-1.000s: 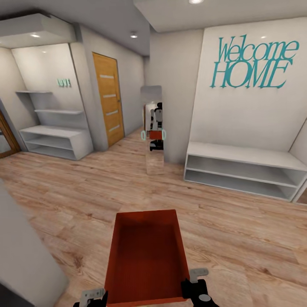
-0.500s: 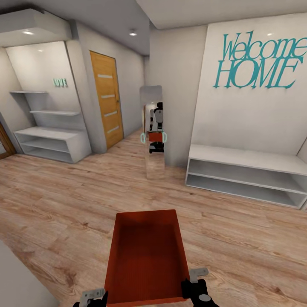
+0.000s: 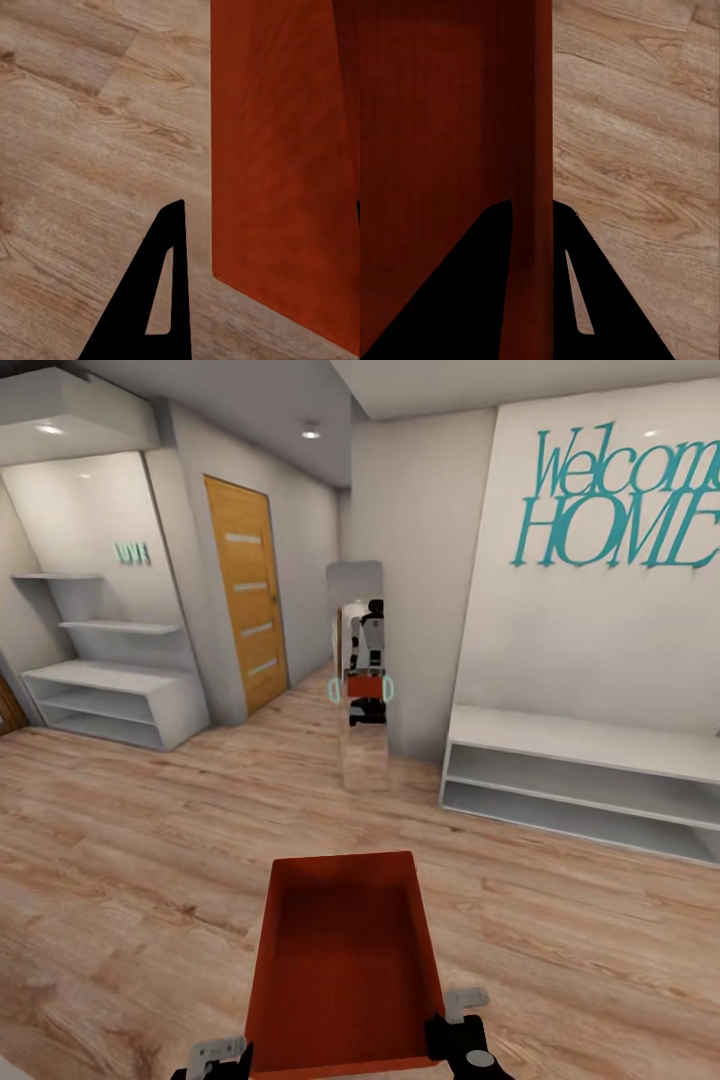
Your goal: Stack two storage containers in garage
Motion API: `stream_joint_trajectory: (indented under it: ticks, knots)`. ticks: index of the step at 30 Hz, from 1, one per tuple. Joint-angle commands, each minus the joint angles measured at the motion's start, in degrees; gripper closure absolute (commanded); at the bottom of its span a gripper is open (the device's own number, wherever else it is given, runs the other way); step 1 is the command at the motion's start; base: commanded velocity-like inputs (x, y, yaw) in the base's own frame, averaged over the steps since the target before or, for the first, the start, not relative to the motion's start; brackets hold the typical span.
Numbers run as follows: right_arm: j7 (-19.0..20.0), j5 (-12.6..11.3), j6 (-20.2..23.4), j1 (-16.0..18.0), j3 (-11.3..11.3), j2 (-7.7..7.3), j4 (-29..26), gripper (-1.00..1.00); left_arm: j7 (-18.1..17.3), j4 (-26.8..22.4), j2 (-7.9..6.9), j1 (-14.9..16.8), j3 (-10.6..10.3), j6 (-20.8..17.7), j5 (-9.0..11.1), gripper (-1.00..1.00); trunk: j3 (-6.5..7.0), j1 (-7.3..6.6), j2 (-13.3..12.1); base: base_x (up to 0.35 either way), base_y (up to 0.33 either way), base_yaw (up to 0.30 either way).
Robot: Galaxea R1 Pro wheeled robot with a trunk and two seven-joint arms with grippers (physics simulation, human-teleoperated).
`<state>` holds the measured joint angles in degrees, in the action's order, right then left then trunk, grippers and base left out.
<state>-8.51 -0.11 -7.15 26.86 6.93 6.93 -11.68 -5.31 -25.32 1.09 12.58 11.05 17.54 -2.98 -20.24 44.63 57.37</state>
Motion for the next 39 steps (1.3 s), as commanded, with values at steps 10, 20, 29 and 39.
stream_joint_trajectory:
  ticks: [10, 20, 29, 39]
  knots:
    - [-1.2, 0.5, -0.2, 0.1, -3.4, -0.07, -0.2, 1.0, 0.0, 0.1, -0.5, 0.0, 1.0, 0.0, 0.0, 1.0, -0.06, 0.04, 0.0, 0.345, 0.0, 0.103]
    - [-1.2, 0.5, -0.2, 0.1, -3.4, -0.07, -0.2, 1.0, 0.0, 0.1, -0.49, 0.0, 1.0, 0.0, 0.0, 1.0, -0.19, 0.04, 0.0, 0.344, 0.0, 0.164]
    - [-1.2, 0.5, -0.2, 0.1, -3.4, -0.07, -0.2, 1.0, 0.0, 0.1, -0.53, 0.0, 1.0, 0.0, 0.0, 1.0, -0.38, 0.04, 0.0, 0.345, 0.0, 0.207]
    - [-1.2, 0.5, -0.2, 0.1, -3.4, -0.07, -0.2, 1.0, 0.0, 0.1, -0.52, 0.0, 1.0, 0.0, 0.0, 1.0, -0.42, 0.04, 0.0, 0.345, 0.0, 0.04]
